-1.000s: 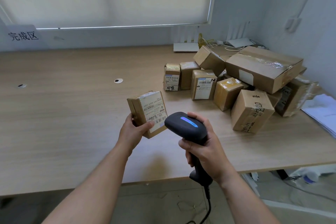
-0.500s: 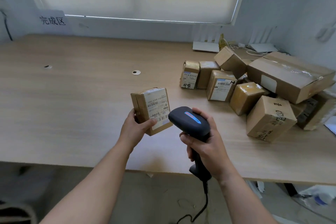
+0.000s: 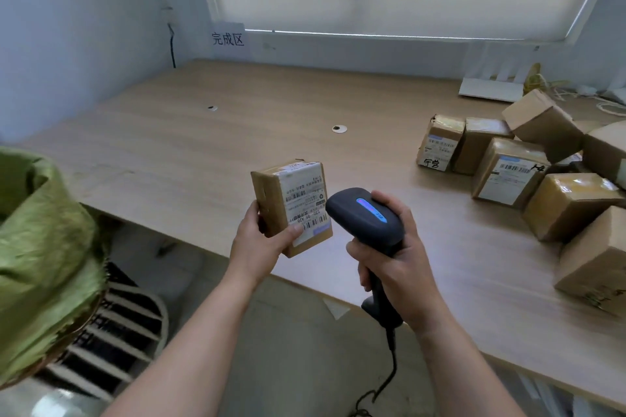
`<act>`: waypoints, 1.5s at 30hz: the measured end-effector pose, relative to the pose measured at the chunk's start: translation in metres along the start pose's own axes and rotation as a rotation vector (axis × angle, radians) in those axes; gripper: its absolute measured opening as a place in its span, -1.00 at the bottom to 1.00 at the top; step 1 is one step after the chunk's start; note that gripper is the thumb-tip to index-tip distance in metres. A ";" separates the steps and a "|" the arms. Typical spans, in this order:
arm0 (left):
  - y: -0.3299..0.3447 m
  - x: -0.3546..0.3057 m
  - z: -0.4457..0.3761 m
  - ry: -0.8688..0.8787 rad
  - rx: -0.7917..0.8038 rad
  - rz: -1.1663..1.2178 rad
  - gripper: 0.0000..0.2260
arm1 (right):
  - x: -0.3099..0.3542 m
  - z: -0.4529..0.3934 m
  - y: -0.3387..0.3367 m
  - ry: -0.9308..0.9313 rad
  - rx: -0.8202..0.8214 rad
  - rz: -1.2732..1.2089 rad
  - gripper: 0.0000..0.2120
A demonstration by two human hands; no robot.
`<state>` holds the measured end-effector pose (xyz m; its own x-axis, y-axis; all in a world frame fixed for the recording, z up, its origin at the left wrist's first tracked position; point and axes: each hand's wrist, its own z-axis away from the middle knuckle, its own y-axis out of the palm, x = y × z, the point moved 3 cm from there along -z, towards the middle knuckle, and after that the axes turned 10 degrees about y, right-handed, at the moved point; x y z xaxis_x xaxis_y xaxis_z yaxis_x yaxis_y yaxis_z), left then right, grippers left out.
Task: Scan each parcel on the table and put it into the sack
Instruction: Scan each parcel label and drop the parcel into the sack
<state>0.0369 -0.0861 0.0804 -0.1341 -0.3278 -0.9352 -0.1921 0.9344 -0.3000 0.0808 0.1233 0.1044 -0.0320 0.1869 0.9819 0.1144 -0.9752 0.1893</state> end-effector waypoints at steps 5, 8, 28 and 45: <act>-0.042 0.002 0.016 0.017 -0.100 -0.075 -0.56 | -0.005 -0.009 0.033 -0.005 0.095 0.017 -0.37; -0.070 0.001 0.023 0.027 -0.173 -0.107 -0.56 | -0.002 -0.016 0.060 -0.008 0.158 0.023 -0.39; -0.330 0.069 -0.009 0.027 -0.537 -0.182 -0.45 | -0.015 -0.097 0.336 -0.041 0.447 0.101 -0.37; -0.529 0.145 -0.070 -0.338 -0.684 -0.562 -0.11 | -0.060 -0.149 0.504 -0.013 0.477 0.133 -0.41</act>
<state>0.0508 -0.6379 0.1169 0.4194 -0.5467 -0.7247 -0.6854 0.3327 -0.6477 -0.0077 -0.3970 0.1398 0.0258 0.0692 0.9973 0.5586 -0.8283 0.0430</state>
